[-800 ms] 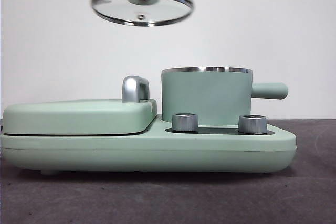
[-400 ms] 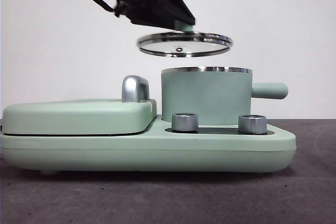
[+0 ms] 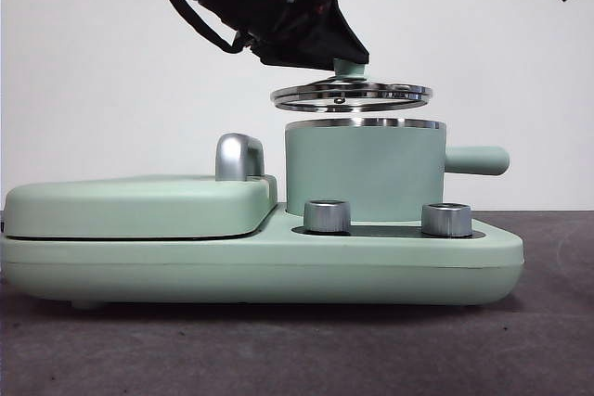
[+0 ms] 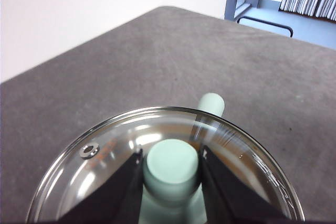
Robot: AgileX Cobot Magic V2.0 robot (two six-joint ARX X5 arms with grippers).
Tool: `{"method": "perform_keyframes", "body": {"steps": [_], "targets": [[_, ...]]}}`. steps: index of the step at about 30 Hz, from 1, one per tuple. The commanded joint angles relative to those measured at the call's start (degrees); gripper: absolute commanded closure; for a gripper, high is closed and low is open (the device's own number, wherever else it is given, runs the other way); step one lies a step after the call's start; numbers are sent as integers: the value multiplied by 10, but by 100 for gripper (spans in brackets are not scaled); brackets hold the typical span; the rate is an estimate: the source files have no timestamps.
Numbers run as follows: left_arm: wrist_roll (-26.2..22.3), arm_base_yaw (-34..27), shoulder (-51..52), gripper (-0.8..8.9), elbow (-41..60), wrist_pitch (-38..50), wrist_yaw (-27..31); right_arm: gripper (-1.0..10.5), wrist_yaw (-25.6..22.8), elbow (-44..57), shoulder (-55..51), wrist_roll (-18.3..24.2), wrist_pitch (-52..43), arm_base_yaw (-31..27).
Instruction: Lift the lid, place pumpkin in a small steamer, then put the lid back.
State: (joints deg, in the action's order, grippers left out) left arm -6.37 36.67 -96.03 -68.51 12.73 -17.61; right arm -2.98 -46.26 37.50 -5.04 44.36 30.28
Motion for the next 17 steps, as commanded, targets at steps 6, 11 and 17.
{"method": "perform_keyframes", "body": {"steps": [6,11,17], "targets": [[0,9,-25,798,-23,45,-3,515,-5,-3,2,-10,-2,3],[-1,11,-35,798,-23,56,-3,515,-9,-3,3,-10,-2,3],[-6,11,-36,798,-23,49,-3,515,-21,-3,3,-10,-2,3]]}}
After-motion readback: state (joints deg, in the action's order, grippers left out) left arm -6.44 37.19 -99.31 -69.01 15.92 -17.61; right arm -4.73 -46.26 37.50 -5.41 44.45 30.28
